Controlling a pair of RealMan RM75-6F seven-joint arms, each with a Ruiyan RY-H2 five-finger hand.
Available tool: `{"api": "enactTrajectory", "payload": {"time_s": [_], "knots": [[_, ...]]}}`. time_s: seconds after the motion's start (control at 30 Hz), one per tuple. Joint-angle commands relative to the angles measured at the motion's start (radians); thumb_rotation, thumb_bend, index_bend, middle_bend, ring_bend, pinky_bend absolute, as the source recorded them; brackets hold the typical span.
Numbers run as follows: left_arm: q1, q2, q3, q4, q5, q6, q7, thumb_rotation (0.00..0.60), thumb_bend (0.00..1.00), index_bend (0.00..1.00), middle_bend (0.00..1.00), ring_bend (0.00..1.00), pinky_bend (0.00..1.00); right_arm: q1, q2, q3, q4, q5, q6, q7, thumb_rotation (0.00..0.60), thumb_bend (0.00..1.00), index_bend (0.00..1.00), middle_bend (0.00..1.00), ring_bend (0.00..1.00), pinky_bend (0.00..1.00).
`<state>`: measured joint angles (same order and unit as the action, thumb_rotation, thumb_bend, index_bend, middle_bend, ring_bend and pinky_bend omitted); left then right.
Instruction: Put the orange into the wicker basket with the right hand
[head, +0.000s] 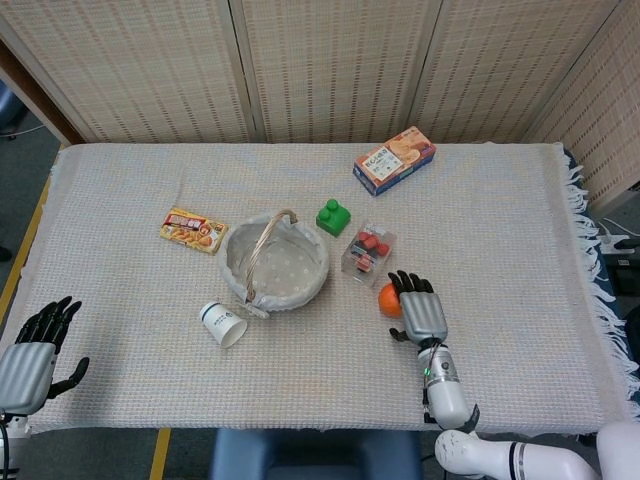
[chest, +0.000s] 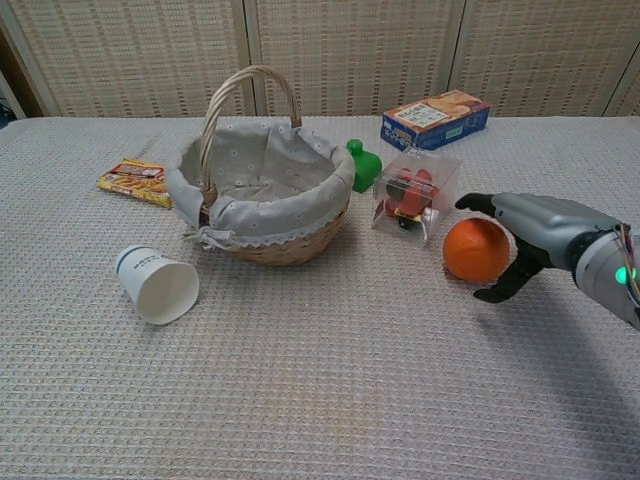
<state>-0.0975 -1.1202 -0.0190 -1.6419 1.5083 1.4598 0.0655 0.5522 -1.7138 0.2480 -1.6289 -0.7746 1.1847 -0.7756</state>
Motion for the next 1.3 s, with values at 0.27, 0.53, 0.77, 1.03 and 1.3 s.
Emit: {"api": "enactTrajectory", "payload": {"time_s": [0.27,0.53,0.77,1.03,1.3], "knots": [[-0.001,0.003,0.000,-0.003,-0.002,-0.003,-0.007,0.600,0.34,0.00,0.00,0.00,0.11,0.046,-0.083,0.009,0.093,0.002,0.017,0.029,0.600,0.21,0.18,0.39,0.41,0.51],[-0.001,0.004,0.000,-0.004,-0.003,-0.003,-0.008,0.600,0.35,0.00,0.00,0.00,0.11,0.013,0.005,-0.004,-0.031,-0.090,0.073,0.095,0.600,0.24,0.23,0.58,0.63,0.69],[-0.001,0.001,0.000,-0.006,-0.002,-0.003,0.002,0.600,0.34,0.00,0.00,0.00,0.11,0.024,0.110,0.066,-0.199,-0.152,0.112,0.122,0.600,0.24,0.27,0.59,0.63,0.69],[0.000,0.000,0.001,-0.009,-0.004,-0.002,0.005,0.600,0.35,0.00,0.00,0.00,0.11,0.167,0.046,0.176,-0.160,-0.086,0.102,0.020,0.600,0.24,0.31,0.59,0.63,0.69],[-0.001,0.005,0.000,-0.011,-0.009,-0.007,-0.010,0.600,0.35,0.00,0.00,0.00,0.11,0.324,-0.147,0.252,0.047,-0.001,0.105,0.000,0.600,0.24,0.34,0.59,0.63,0.69]]}}
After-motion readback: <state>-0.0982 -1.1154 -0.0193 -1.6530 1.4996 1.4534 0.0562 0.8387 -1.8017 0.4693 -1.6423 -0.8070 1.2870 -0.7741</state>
